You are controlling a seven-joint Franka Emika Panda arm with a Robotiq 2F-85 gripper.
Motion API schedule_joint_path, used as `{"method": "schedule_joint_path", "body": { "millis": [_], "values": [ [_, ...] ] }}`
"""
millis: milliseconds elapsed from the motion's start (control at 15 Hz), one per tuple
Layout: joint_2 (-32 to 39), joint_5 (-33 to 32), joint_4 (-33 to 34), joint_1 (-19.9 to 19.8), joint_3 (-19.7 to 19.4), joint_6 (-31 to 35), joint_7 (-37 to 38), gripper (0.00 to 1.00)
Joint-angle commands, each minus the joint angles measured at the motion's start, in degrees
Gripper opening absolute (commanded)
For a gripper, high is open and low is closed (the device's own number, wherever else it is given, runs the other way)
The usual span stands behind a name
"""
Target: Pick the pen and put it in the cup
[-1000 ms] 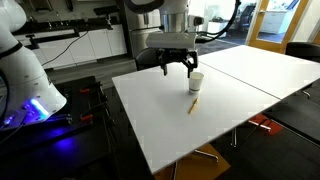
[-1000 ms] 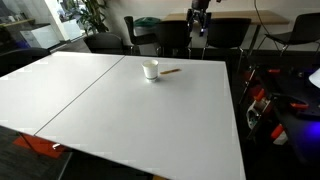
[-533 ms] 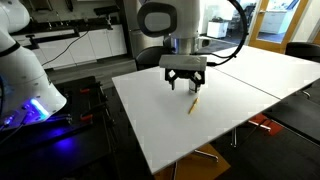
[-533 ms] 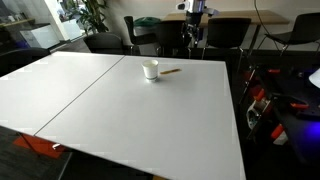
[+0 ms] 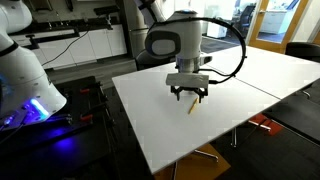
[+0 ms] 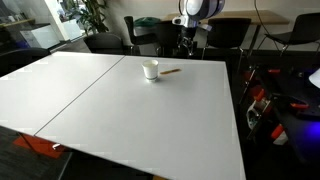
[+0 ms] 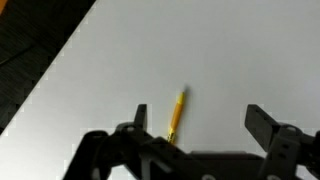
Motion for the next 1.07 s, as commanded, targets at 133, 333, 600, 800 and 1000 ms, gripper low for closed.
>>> {"method": "schedule_joint_path", "body": {
  "millis": [133, 333, 600, 800, 1000],
  "values": [
    [5.4, -3.2, 4.4, -1.0, 2.0, 1.9, 4.5, 1.0],
    [7.1, -3.8, 5.8, -1.3, 2.9, 2.2, 7.2, 1.0],
    [8.5, -3.7, 7.5, -1.3, 4.0, 1.5, 10.6, 1.0],
    [9.4, -3.8, 8.8, -0.9, 4.3, 0.9, 14.2, 1.0],
    [10.5, -4.9, 10.1, -0.1, 4.1, 0.6, 16.8, 1.0]
  ]
}}
